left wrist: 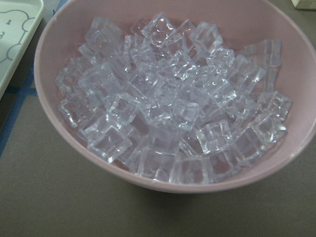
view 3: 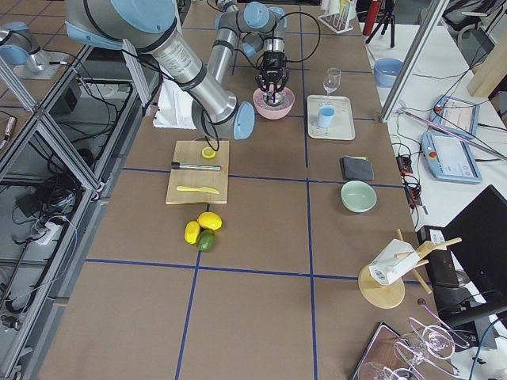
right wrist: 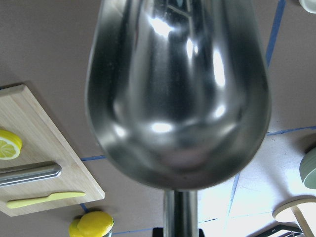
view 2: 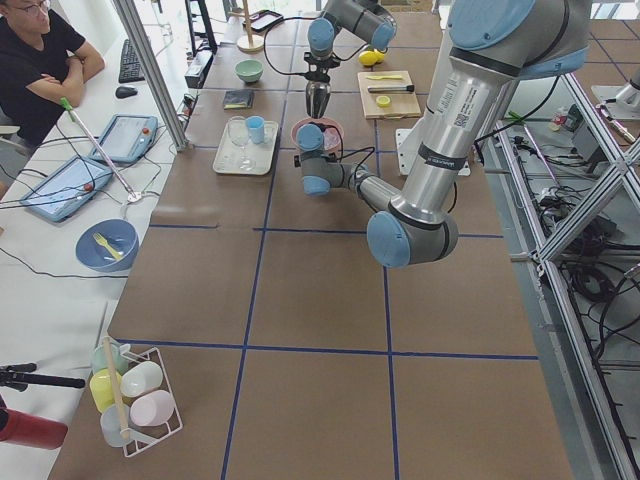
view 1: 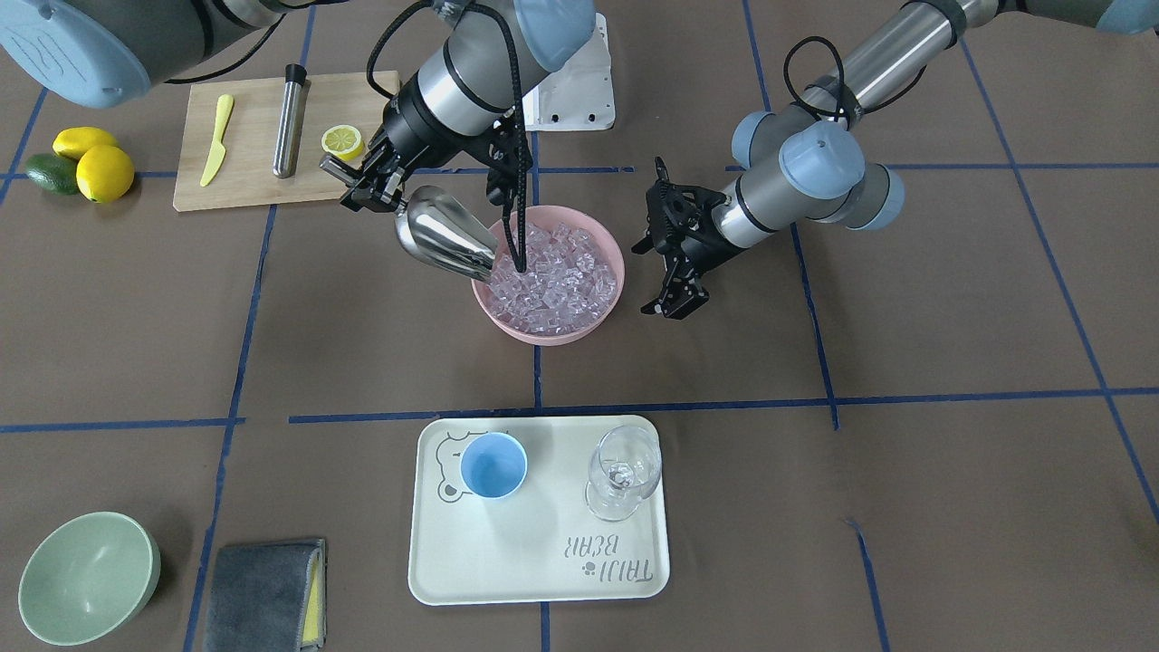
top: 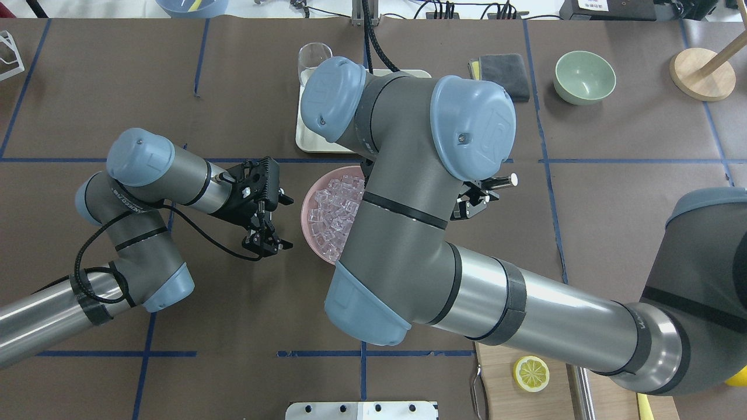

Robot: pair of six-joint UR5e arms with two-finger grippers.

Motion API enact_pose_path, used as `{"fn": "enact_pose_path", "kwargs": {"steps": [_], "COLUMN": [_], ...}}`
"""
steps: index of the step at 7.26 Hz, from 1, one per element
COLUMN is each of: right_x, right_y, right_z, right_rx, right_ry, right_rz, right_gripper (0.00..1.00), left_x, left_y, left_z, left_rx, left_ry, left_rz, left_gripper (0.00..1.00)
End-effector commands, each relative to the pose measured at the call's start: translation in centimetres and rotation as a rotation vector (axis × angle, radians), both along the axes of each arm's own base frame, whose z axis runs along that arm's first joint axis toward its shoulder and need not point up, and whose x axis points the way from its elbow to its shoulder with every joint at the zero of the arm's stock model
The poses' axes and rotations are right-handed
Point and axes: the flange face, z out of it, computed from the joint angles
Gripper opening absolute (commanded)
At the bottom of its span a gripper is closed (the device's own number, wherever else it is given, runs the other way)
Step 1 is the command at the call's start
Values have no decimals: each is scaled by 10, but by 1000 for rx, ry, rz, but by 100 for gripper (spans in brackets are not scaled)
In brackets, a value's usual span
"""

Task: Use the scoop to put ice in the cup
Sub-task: 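Carry the scoop with the right gripper over the pink ice bowl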

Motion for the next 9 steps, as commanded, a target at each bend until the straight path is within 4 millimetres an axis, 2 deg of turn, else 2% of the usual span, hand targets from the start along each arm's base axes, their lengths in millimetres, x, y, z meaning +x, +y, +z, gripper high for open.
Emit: {"fn": "enact_pose_path", "kwargs": {"steps": [1, 4, 9], "right_x": [-22, -45, -74], "right_y": [-1, -2, 25], "right_z": [-3, -8, 1], "right_rx": [15, 38, 56], "right_ry": [76, 144, 182], "right_rz": [-28, -57, -129], "right_gripper": [0, 0, 0], "left_x": [1, 1, 2], "left_y": [0, 1, 1], "left_z": [-2, -2, -2], "left_rx": [2, 2, 2], "left_ry": [3, 3, 3], "left_rz": [0, 2, 3], "left_gripper": [100, 100, 100]}}
